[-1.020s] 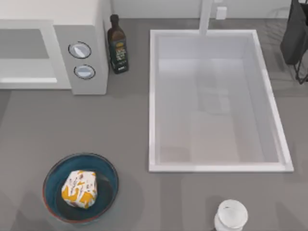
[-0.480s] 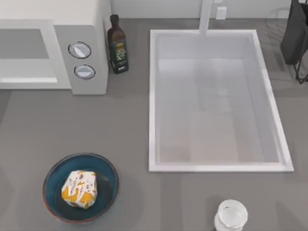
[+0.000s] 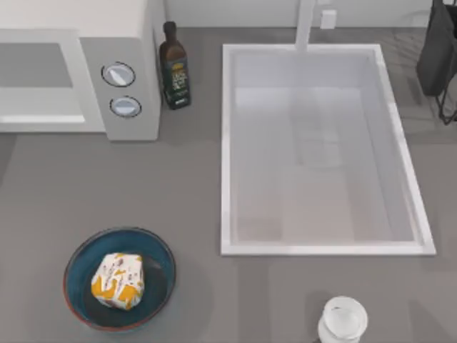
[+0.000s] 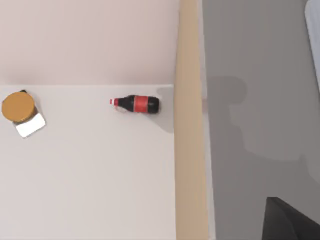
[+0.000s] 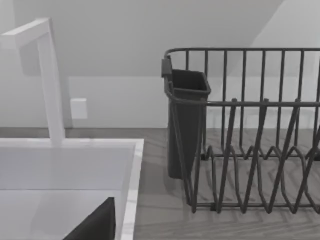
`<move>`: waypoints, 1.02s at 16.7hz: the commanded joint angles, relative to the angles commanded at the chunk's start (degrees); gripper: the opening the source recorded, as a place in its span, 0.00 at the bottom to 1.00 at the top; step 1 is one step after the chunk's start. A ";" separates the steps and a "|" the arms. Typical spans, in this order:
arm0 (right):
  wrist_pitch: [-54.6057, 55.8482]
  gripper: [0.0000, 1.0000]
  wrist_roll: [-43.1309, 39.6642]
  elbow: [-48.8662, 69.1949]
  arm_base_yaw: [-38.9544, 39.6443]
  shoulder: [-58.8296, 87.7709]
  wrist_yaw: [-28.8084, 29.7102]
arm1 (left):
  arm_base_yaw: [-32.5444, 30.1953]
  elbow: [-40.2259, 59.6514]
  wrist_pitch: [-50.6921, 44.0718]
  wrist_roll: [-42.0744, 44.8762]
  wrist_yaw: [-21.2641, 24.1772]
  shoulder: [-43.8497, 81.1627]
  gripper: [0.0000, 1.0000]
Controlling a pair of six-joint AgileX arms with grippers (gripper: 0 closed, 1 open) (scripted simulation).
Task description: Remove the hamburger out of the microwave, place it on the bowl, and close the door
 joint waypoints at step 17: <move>0.00 1.00 0.00 0.00 0.00 0.00 0.00 | 0.06 -15.16 21.66 0.17 0.23 6.58 0.00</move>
